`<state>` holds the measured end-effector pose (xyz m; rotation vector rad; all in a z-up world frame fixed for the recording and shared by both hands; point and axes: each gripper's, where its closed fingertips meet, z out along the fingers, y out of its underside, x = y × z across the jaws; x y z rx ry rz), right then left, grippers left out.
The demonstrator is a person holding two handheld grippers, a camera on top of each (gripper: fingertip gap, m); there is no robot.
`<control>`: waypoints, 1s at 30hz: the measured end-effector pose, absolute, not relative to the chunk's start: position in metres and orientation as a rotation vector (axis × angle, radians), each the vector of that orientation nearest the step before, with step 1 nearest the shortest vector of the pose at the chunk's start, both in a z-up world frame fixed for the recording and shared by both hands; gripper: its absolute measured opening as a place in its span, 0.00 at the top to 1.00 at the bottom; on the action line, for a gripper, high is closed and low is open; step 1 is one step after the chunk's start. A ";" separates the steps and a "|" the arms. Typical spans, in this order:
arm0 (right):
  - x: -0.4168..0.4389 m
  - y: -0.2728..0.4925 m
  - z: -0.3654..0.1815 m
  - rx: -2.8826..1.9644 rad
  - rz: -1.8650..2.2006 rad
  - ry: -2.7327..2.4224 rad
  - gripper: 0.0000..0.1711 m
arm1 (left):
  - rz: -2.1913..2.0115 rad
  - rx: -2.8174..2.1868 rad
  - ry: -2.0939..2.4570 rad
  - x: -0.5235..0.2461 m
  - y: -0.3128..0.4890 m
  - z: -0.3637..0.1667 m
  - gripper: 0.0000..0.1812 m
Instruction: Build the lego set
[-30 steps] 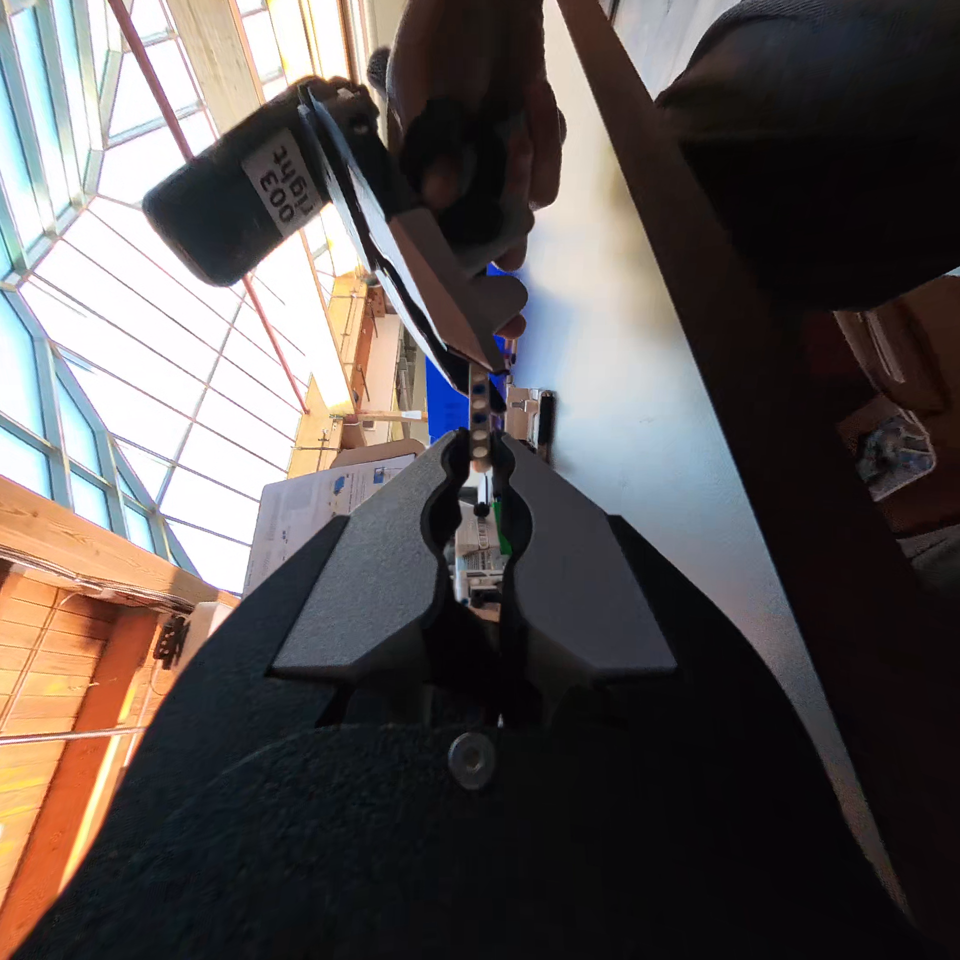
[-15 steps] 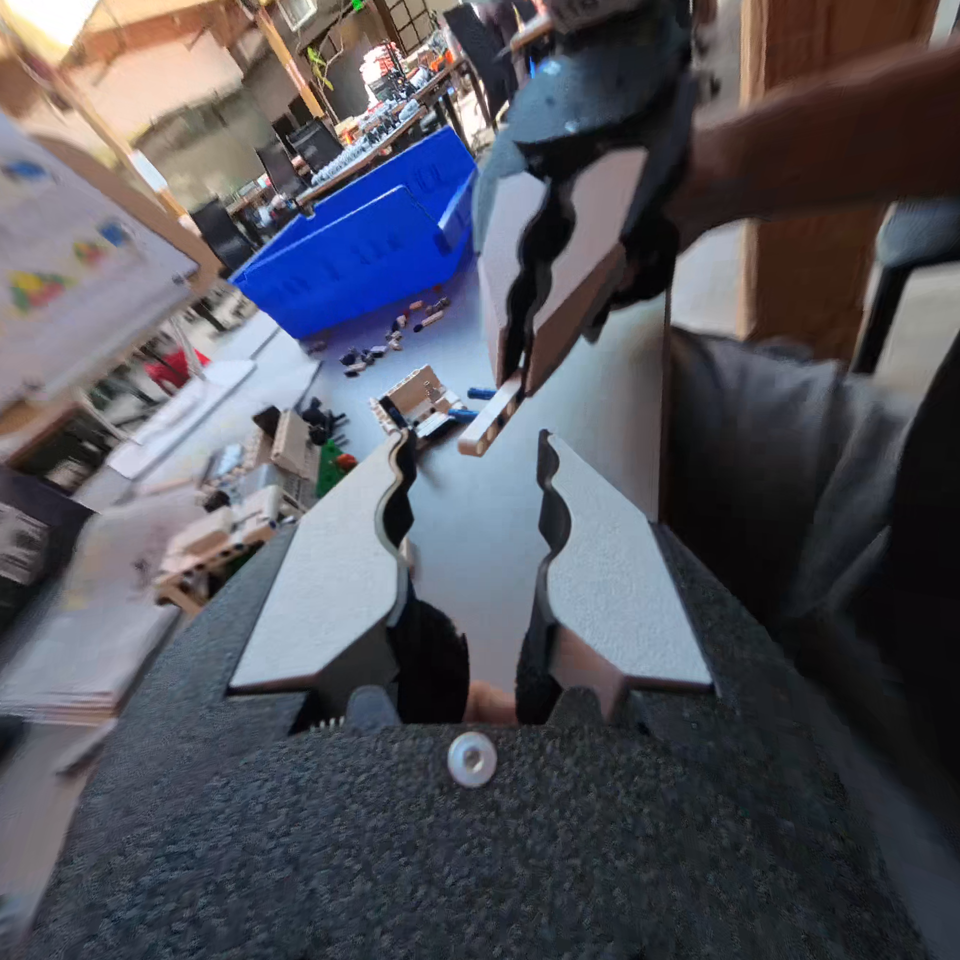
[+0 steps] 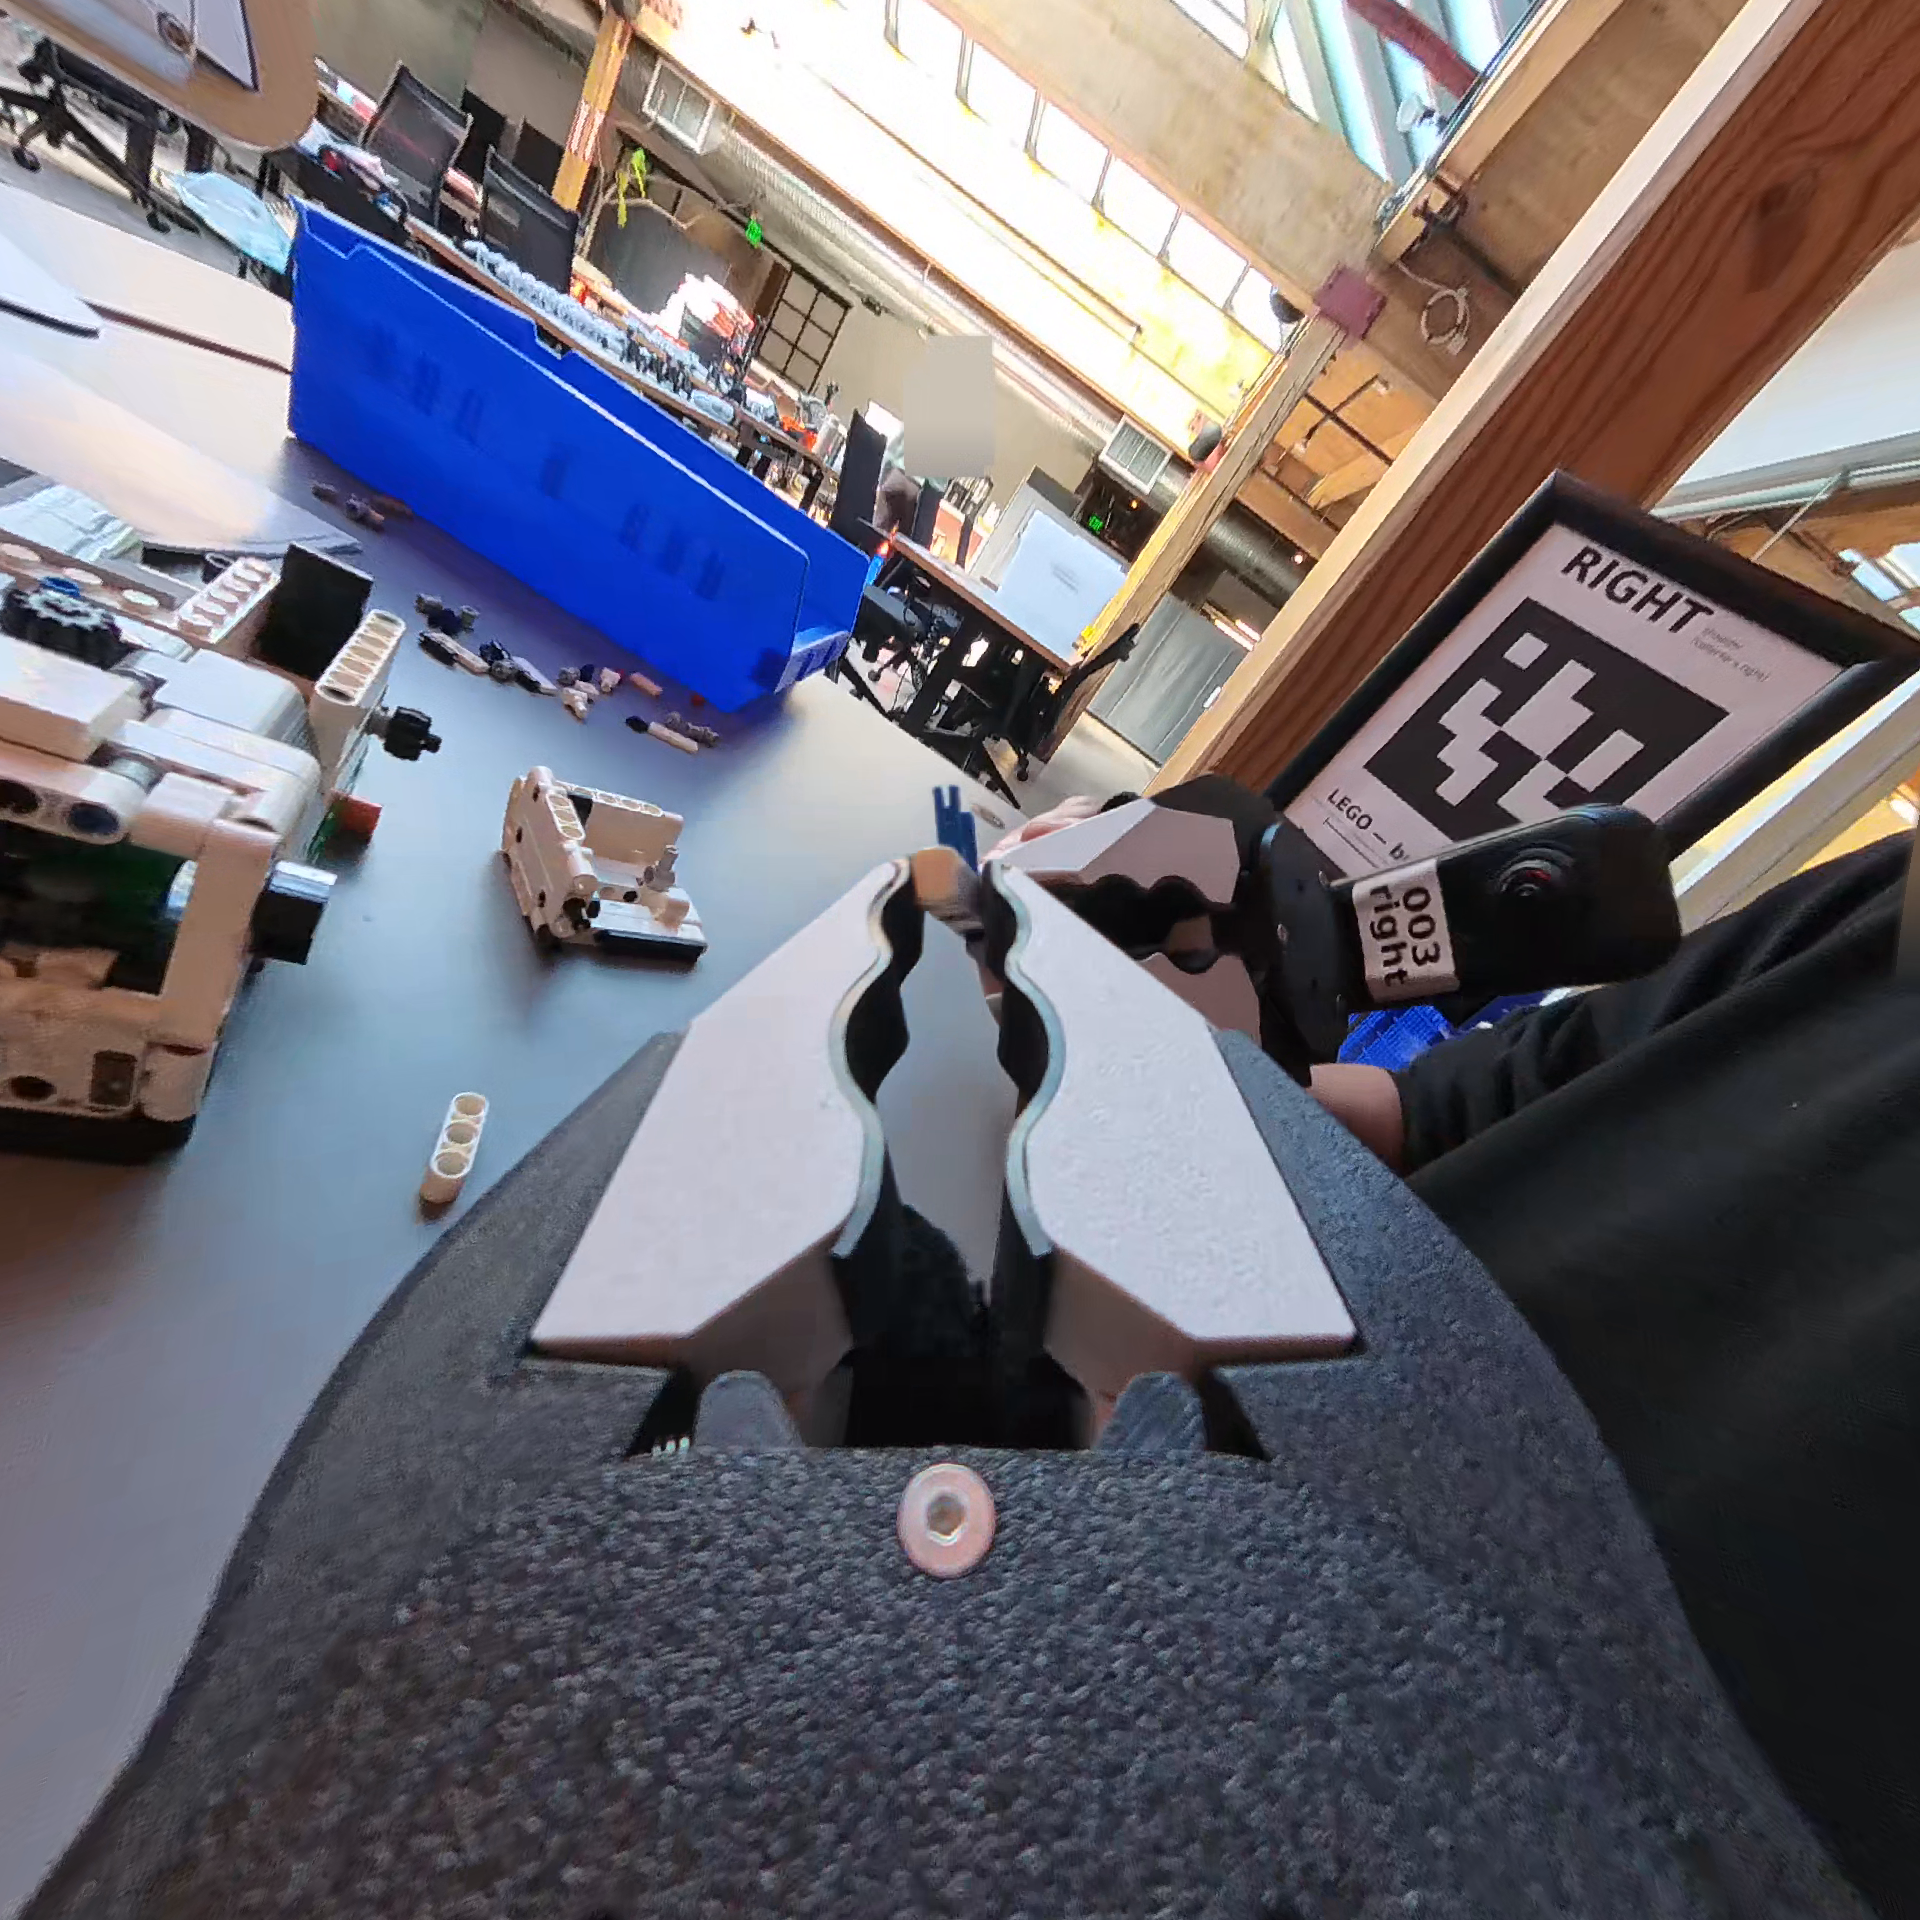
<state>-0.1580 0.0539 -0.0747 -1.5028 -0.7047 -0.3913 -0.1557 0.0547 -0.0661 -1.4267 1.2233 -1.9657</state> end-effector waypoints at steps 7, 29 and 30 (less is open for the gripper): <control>-0.158 0.061 -0.074 -1.527 -0.365 -0.590 0.96 | -2.050 -1.450 1.139 -0.155 0.061 -0.064 0.97; -0.178 0.071 -0.083 -1.521 -0.430 -0.723 0.96 | -1.806 -1.316 1.527 -0.178 0.066 -0.079 0.96; -0.178 0.071 -0.083 -1.515 -0.444 -0.738 0.96 | -1.803 -1.317 1.534 -0.178 0.065 -0.080 0.96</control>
